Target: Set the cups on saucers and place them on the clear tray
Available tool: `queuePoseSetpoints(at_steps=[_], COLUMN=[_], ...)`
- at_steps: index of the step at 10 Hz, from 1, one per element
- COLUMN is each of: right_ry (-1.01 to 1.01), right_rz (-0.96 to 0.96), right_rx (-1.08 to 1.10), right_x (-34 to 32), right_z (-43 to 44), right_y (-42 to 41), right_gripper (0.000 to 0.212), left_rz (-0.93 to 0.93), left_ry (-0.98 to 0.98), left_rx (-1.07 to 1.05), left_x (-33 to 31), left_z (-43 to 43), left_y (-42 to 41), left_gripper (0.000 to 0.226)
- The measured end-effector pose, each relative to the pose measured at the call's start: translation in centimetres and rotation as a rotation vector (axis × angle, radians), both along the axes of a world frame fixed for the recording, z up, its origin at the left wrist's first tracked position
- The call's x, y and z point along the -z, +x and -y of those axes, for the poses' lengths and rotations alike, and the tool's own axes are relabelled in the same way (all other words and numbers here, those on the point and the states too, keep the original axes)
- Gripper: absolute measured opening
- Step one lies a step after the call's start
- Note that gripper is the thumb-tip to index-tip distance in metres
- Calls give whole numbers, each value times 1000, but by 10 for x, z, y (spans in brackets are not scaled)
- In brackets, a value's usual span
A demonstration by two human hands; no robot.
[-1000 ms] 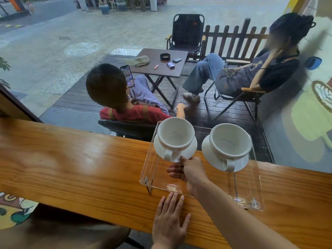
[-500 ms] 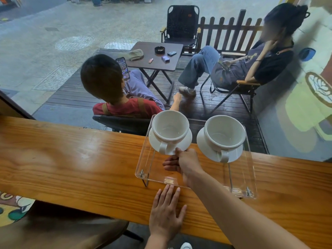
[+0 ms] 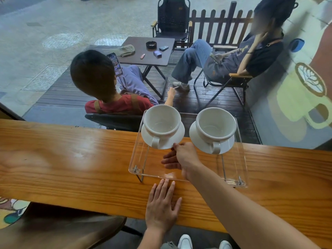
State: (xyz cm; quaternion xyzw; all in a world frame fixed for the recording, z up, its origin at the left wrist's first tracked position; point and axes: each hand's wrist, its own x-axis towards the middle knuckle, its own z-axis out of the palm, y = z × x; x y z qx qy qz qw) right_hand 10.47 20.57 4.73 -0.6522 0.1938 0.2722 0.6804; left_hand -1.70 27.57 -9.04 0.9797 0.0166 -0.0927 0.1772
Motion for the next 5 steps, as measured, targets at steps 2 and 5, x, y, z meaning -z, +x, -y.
queuePoseSetpoints(at_steps=[2, 5], right_ry=[10, 4], right_rz=[24, 44], right_rx=[-1, -145], right_x=[2, -9], right_z=[-1, 18], right_y=[-1, -14], right_gripper=[26, 23], left_rz=[5, 101], left_ry=[42, 25], left_rx=[8, -18], left_x=[3, 9], left_z=[0, -1], left_y=[1, 0], left_gripper=[56, 58])
